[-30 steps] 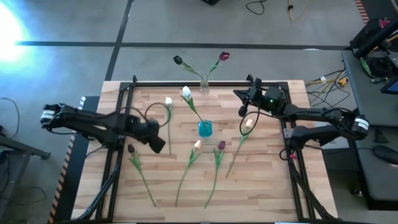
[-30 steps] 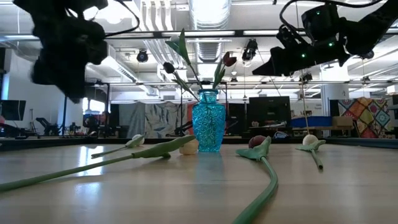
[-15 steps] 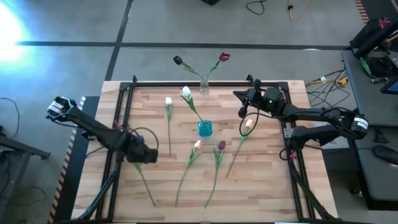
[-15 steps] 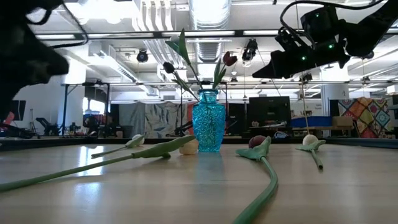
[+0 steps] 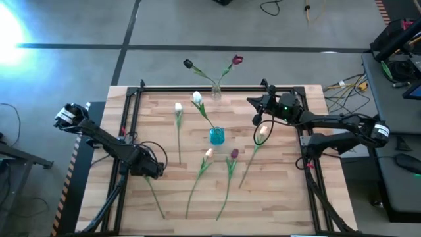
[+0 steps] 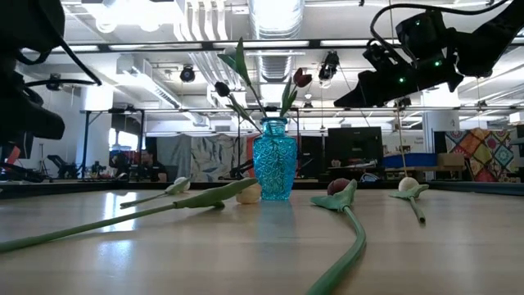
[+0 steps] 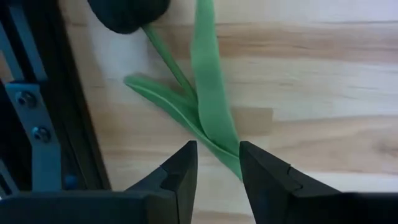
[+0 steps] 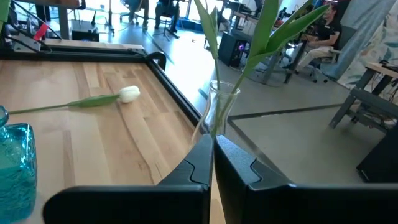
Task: Sort flowers into vase by color
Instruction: Put the black tulip into the transparent vase
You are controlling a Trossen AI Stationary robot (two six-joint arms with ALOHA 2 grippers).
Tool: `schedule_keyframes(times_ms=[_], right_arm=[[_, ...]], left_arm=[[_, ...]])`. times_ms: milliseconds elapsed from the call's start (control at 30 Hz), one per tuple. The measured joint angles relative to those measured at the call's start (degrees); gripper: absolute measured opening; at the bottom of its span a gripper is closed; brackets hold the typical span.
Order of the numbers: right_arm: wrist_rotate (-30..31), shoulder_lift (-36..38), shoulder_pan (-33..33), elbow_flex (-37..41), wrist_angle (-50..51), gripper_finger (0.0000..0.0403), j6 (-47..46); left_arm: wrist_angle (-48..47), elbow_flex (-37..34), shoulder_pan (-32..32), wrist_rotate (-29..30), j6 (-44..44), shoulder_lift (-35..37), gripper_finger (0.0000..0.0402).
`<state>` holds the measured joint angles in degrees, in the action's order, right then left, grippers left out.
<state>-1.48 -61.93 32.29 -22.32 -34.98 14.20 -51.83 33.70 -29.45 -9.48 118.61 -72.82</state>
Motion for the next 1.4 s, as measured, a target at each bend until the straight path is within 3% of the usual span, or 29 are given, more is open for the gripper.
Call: schedule_keyframes(times_ms=[233,500,733,867,1133,1400], right_arm=[[0.0,0.0,0.0,0.2,0.0,0.0009,0.0],[0.0,0.0,0.0,0.2,0.0,0.0009,0.7],[0.0,0.0,0.0,0.2,0.5,0.0009,1.5],[0.0,0.0,0.0,0.2,0.4,0.0009,1.5],[0.0,0.0,0.0,0.2,0.4,0.0009,1.4],[0.0,0.0,0.0,0.2,0.4,0.0009,1.3]], left_arm=[[9.2,-4.1,0.0,0.6,1.4,0.5,0.0105],[8.9,-4.0,0.0,2.3,-1.0,0.6,0.0084],[6.8,0.3,0.0,15.1,-6.7,0.4,0.0008],[6.7,1.9,0.1,19.0,-10.5,0.4,0.0007],[7.0,7.6,0.5,34.0,-22.0,0.6,0.0001],[7.6,9.8,2.0,38.6,-30.9,4.6,0.0000]])
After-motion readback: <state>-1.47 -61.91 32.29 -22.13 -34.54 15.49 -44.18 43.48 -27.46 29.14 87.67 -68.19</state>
